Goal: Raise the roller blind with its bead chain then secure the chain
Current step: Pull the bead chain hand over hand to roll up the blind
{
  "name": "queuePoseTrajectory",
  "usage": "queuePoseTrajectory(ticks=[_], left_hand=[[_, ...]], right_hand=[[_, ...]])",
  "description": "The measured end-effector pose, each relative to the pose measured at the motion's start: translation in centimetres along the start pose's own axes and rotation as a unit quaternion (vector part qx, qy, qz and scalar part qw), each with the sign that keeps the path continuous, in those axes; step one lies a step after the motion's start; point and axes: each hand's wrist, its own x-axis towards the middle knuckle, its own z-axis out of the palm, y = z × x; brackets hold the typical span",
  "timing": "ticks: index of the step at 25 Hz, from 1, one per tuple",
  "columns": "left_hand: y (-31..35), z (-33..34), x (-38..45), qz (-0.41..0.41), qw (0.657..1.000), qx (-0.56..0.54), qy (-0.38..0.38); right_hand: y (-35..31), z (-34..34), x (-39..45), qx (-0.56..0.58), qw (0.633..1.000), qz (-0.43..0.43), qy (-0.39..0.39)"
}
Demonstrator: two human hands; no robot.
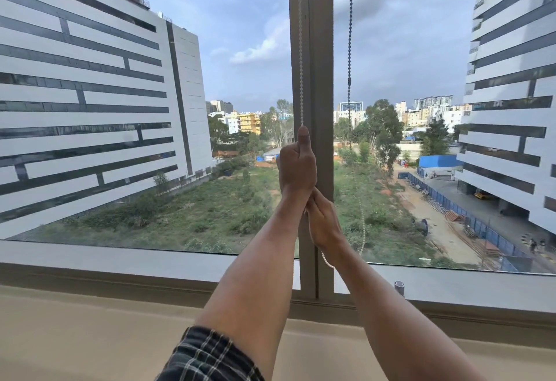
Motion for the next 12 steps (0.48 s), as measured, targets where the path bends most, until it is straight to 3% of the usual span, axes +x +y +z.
queuePoseTrajectory(ticks=[5,7,12], left_hand=[[-1.0,-1.0,-1.4,-0.022,0.999,0.032,-0.012],[-2.1,-1.2,-3.3,-0.051,0.998,0.029,-0.024],[-5.6,-1.4,-6.8,-0.085,0.993,0.062,-0.044]], right_hand=[[-2.5,-2.0,2.5,-0.057,0.995,-0.042,0.068],[-4.3,-2.2,4.0,-0.023,0.996,-0.048,0.078],[-8.4,-0.3,7.1,0.086,0.995,0.041,0.043]])
